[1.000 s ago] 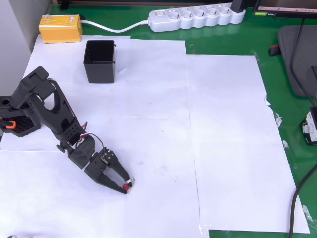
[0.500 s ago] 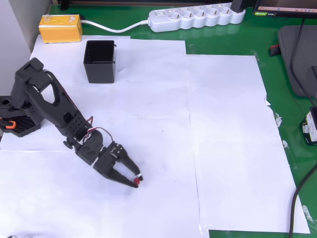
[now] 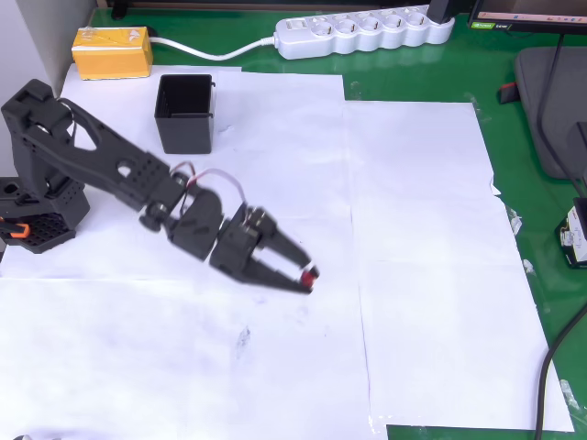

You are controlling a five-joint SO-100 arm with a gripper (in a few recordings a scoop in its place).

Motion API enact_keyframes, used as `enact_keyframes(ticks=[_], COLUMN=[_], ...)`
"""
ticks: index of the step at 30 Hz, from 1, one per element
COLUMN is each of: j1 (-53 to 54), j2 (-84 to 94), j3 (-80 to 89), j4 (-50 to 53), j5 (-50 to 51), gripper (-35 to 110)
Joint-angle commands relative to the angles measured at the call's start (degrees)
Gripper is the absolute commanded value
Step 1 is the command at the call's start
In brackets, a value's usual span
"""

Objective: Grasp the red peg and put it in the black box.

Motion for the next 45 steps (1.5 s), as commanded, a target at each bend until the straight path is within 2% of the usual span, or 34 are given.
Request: enact_keyframes(ticks=[1, 9, 14, 22, 25, 30, 35, 41, 45], j1=[-0.79, -4.66, -7.91, -14.59, -18.72, -28.65, -39.46, -50.8, -56.78], j2=[-8.17, -13.18, -16.0, -23.38, -27.33, -32.7, -36.47, -38.76, -38.94], j3=[12.66, 28.3, 32.17, 28.74, 26.89, 26.81, 26.28, 23.73, 18.98], j4=[10.63, 31.46, 37.44, 42.89, 47.29, 61.79, 71.54, 77.96, 76.11], j5=[-0.44, 1.49, 2.64, 3.43, 3.87, 5.45, 10.02, 14.24, 20.83], gripper=[0, 0, 0, 0, 0, 0, 0, 0, 0])
